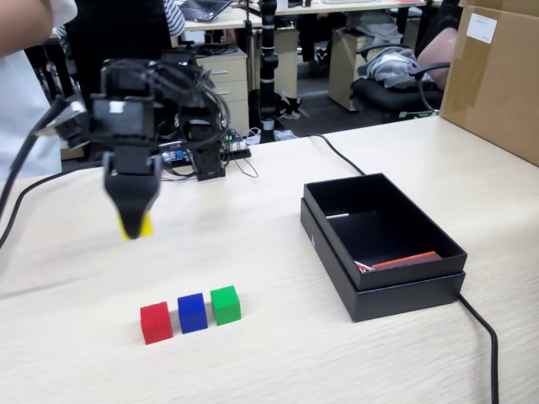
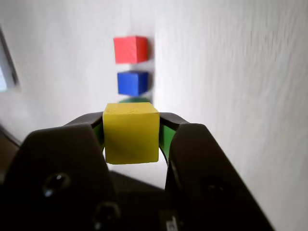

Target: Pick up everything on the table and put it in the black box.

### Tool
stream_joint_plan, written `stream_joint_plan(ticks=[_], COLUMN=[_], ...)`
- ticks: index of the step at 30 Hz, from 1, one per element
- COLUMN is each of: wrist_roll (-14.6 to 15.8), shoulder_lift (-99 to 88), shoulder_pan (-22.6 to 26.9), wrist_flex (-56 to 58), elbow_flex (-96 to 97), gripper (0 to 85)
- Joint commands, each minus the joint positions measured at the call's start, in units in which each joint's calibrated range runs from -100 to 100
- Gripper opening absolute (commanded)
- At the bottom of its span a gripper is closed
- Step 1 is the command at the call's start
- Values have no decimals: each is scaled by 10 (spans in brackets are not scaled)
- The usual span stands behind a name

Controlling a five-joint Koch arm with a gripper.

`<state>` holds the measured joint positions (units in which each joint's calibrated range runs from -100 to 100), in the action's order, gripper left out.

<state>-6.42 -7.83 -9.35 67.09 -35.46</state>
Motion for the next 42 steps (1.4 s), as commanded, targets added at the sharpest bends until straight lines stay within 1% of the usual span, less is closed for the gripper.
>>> stream_joint_plan(ticks=[1, 6, 9, 13, 14, 16, 20, 23, 25, 26, 27, 29, 32, 33, 37, 38, 39, 40, 42], wrist_roll=[47, 104, 134, 159, 166, 169, 180, 181, 184, 185, 187, 188, 187, 187, 186, 175, 167, 144, 119], shoulder_lift=[-151, -155, -94, 12, 70, 136, 253, 314, 350, 351, 349, 336, 282, 251, 83, -3, -36, -86, -112], shoulder_pan=[69, 170, 221, 256, 266, 273, 279, 281, 283, 283, 283, 283, 280, 277, 256, 237, 227, 195, 161], wrist_flex=[8, 15, 15, 15, 15, 15, 16, 15, 22, 22, 22, 22, 23, 23, 23, 23, 23, 23, 23], elbow_flex=[36, 50, 29, -19, -48, -79, -133, -154, -159, -159, -158, -157, -149, -146, -137, -120, -110, -98, -83], gripper=[76, 76, 76, 76, 77, 77, 77, 80, 149, 150, 198, 282, 372, 384, 384, 384, 384, 407, 407])
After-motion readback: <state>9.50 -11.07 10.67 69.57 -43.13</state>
